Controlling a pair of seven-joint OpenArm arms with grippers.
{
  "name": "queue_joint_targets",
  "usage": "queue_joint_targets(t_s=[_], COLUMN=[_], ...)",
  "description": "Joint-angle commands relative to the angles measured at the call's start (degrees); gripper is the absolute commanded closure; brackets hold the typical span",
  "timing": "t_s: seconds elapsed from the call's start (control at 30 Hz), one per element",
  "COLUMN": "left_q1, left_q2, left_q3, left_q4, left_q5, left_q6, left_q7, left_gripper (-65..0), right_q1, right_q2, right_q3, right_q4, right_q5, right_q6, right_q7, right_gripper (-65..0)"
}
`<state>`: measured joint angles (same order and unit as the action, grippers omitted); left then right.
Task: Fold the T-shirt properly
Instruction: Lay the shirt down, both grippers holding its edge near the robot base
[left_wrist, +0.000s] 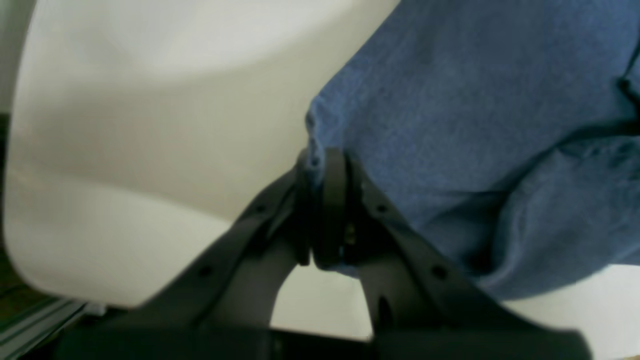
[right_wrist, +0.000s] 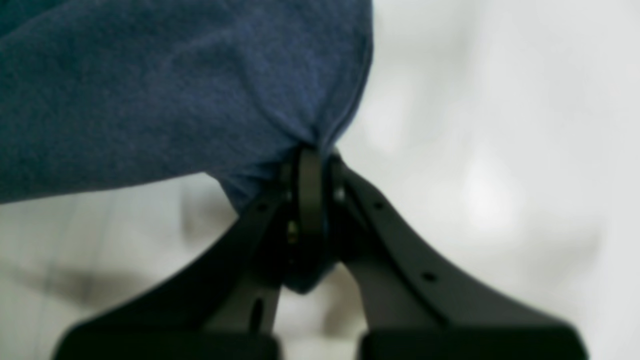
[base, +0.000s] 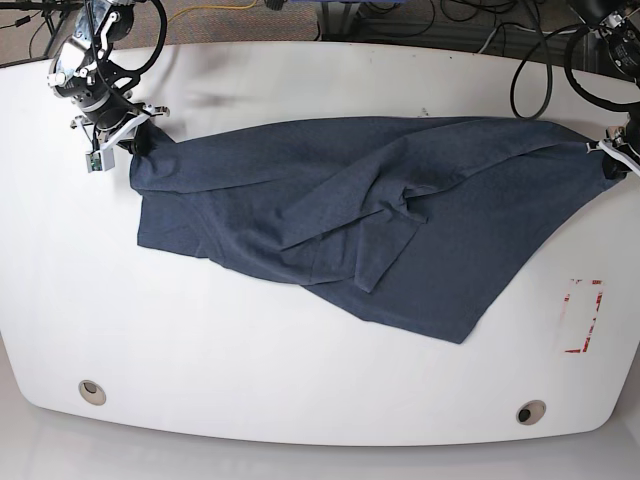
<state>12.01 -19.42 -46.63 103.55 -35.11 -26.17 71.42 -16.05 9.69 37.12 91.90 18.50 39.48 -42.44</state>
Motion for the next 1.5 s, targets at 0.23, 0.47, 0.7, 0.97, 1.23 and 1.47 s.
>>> queue_joint_targets(t_s=[0.23,0.47,0.7,0.97,1.23,1.47], left_q1=[0.7,1.1,1.1,1.0,1.0,1.0], left_q2=[-1.1,-1.8,-1.9,-1.8,-1.8,-1.8], left_q3=[-0.4,-0.4,-0.4,0.0,0.1,0.1], left_q4=[0.8,0.8,0.8,0.8,0.8,0.8], left_q5=[-0.4,-0.4,1.4,4.7,4.7,4.7], left_q6=[-0.1,-0.1,-0.1,-0.1,-0.1,-0.1], left_q7=[-1.1,-1.1,-1.1,-1.1,-1.1,-1.1], left_gripper=[0.0,0.0,0.0,0.0,0.0,0.0], right_q1=[-1.2,-1.8,-1.8,-1.6,-1.6,-1.6], right_q2=[0.8,0.8,0.8,0.7,-0.2,-0.8], right_q3=[0.4,0.3,0.3,0.3,0.3,0.3], right_q4=[1.9,2.0,2.0,1.9,1.9,1.9], right_q5=[0.9,0.9,0.9,0.9,0.8,0.8], right_q6=[0.5,0.5,0.5,0.5,0.5,0.5], right_q7=[0.7,0.7,0.7,0.7,0.7,0.7], right_gripper=[-0.2,-0.2,-0.2,-0.2,0.0,0.0])
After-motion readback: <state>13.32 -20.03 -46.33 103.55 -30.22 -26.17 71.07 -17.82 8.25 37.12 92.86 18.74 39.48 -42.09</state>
